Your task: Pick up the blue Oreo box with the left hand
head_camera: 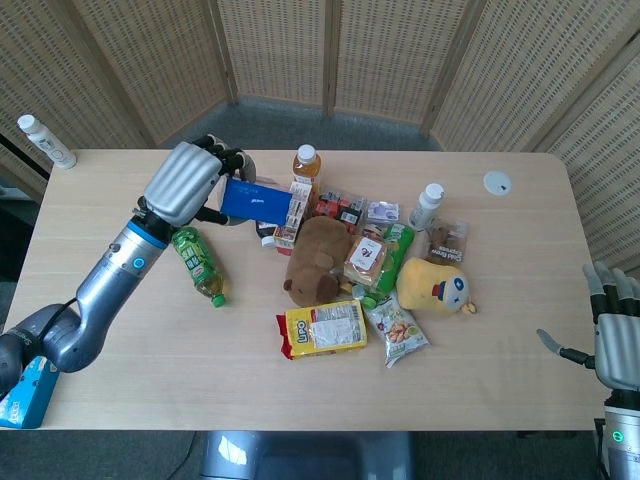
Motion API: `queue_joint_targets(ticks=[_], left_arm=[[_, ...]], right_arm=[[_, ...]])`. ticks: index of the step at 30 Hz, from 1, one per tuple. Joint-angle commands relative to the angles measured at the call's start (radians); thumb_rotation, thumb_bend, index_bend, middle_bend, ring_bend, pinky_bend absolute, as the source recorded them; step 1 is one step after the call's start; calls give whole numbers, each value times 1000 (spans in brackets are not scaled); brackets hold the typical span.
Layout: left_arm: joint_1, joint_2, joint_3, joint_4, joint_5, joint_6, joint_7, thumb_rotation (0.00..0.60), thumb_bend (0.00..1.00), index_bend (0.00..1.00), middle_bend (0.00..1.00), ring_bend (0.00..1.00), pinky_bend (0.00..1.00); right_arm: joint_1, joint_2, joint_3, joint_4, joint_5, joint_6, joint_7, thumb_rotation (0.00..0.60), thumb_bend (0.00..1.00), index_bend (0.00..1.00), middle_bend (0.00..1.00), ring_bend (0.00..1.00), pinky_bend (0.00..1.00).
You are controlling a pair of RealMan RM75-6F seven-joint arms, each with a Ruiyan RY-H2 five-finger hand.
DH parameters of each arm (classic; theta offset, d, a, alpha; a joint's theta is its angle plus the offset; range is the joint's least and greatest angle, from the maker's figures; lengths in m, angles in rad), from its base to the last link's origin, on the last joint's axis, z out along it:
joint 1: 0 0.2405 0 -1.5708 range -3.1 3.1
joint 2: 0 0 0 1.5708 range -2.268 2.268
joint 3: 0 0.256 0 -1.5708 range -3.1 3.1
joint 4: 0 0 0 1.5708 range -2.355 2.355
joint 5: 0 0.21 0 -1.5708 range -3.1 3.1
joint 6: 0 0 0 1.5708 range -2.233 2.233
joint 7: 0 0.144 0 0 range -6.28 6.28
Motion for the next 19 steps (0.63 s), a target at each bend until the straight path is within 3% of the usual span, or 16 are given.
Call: queue_joint_targets(ticks=[1, 11, 19], left_arm=[[6, 27, -17, -34, -10, 16, 8, 600, 140, 569, 632, 691, 384], [-3, 108, -79, -116, -45, 36, 12, 600, 139, 575, 642, 701, 395], [-13, 133, -92, -138, -65, 30, 17, 600, 140, 578, 644, 705, 398]], right_arm=[[-5, -1, -2, 1, -5, 7, 7, 361, 0, 0, 31, 67, 0], [-19, -7, -2, 11, -10, 26, 21, 365, 0, 0, 31, 67, 0], [-19, -7, 1, 12, -8, 25, 20, 363, 0, 0, 32, 67, 0]])
